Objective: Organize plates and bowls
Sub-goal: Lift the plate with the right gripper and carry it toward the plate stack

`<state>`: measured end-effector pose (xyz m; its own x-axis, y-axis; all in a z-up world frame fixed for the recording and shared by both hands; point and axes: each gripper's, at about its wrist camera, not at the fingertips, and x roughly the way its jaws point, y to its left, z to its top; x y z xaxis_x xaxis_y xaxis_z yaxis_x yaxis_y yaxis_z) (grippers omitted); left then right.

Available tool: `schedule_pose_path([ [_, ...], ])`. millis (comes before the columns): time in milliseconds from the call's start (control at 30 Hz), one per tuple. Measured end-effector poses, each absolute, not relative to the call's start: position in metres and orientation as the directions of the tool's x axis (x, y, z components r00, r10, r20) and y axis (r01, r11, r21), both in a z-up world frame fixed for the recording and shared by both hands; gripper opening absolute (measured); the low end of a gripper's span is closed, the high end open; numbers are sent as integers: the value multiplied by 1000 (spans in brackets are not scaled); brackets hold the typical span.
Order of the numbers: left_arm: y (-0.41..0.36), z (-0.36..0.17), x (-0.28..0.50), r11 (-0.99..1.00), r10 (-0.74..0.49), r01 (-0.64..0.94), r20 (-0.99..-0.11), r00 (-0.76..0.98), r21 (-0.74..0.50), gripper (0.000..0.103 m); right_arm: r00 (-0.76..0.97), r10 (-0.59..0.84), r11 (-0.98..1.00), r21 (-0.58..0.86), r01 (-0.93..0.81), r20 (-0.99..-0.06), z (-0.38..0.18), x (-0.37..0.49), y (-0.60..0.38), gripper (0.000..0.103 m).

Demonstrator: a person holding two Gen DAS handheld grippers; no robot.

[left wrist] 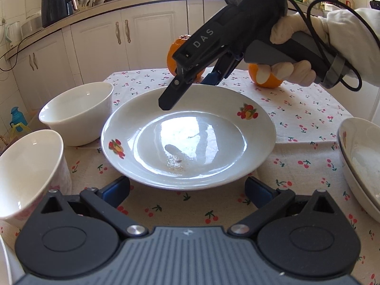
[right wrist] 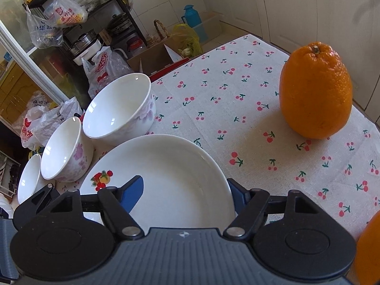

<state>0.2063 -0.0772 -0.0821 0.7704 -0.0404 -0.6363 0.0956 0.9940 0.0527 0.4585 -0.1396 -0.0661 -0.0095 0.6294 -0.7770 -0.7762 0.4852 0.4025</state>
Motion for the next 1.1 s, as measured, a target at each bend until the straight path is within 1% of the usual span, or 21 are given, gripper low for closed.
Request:
schedule_pose_path([
  [333, -75, -82, 208, 994, -40, 96, -634, 773, 55, 101, -66, 648, 461, 459, -759, -759, -64, 461, -143, 80],
  [800, -78, -79, 202, 988, -41, 127, -638, 769, 90, 101, -63, 657, 480, 482, -733, -751, -64, 453, -155, 80],
  [1100, -81, -71, 193, 981, -75, 172, -645, 760, 89, 100, -44, 669, 494, 489, -719, -742, -56, 440, -169, 81],
])
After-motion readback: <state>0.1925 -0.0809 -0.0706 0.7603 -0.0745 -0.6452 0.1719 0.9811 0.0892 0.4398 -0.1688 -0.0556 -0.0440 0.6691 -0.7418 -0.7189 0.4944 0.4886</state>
